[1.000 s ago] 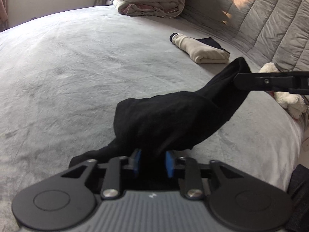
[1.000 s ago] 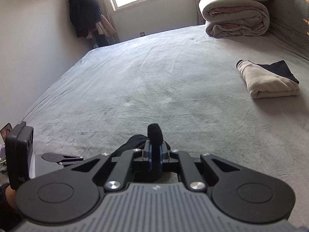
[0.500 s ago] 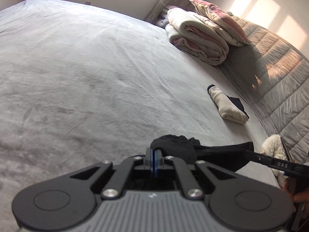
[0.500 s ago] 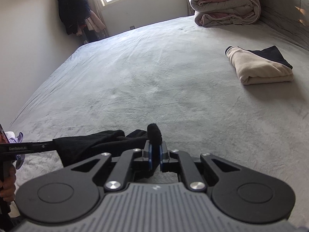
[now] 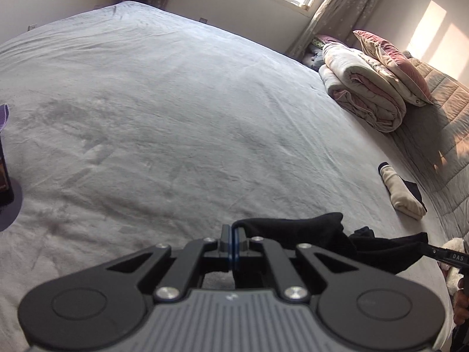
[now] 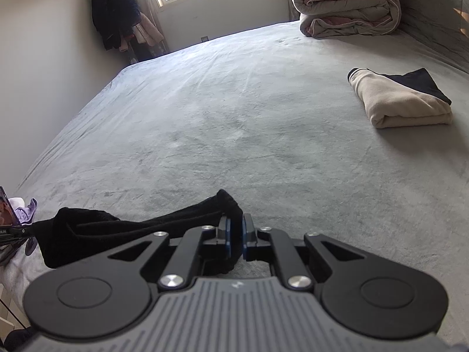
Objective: Fold clothes
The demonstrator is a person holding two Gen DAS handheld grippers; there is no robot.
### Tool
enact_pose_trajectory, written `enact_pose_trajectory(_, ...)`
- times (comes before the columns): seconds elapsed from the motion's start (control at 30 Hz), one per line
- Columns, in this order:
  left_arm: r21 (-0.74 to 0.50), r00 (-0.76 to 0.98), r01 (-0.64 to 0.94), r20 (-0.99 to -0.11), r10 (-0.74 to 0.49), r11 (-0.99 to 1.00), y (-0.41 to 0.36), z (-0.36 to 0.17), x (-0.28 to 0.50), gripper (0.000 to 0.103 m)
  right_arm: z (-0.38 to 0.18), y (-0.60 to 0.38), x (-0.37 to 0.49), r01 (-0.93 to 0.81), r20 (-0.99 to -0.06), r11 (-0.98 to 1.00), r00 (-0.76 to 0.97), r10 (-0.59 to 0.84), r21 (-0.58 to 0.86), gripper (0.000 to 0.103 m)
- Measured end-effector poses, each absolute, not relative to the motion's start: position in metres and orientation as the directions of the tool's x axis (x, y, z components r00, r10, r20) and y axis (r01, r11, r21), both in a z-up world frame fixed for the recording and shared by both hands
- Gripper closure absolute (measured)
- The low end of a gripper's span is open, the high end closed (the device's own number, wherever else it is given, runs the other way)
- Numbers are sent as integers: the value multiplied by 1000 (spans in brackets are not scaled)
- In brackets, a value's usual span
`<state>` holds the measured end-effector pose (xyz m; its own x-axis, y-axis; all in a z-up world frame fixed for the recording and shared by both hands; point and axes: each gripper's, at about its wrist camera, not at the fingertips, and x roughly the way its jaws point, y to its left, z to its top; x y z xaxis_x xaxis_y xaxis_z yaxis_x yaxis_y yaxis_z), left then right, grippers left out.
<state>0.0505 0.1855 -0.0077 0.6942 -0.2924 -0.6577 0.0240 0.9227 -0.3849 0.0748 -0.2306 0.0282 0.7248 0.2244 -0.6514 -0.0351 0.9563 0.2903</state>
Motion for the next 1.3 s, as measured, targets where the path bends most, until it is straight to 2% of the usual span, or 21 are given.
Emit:
enact_pose_trajectory(0.23, -392, 726, -18, -638, -258, 920, 203, 0, 66, 102, 51, -220, 111, -81, -611, 966, 761, 219, 245, 95)
enact_pose_trajectory(0.63, -324, 805, -28, -569, -171, 946, 187, 24, 156, 102, 73, -233, 189, -60, -569, 983, 808, 151, 176, 95)
enact_pose_trajectory(1.0, -252, 809, -83, -581, -83, 964, 173, 2, 236, 102, 37, -231, 263, -30, -614, 990, 782, 108, 136, 95)
enact_pose_trajectory(1.17, -164, 811, -152, -584, 28, 975, 174, -18, 260, 103, 12, -227, 291, 5, -646, 997, 762, 47, 79, 95)
enact_pose_trajectory(1.3, -253, 774, -157, -632, -41, 955, 183, -39, 267, 103, -9, -230, 304, 19, -681, 996, 731, 45, 86, 95)
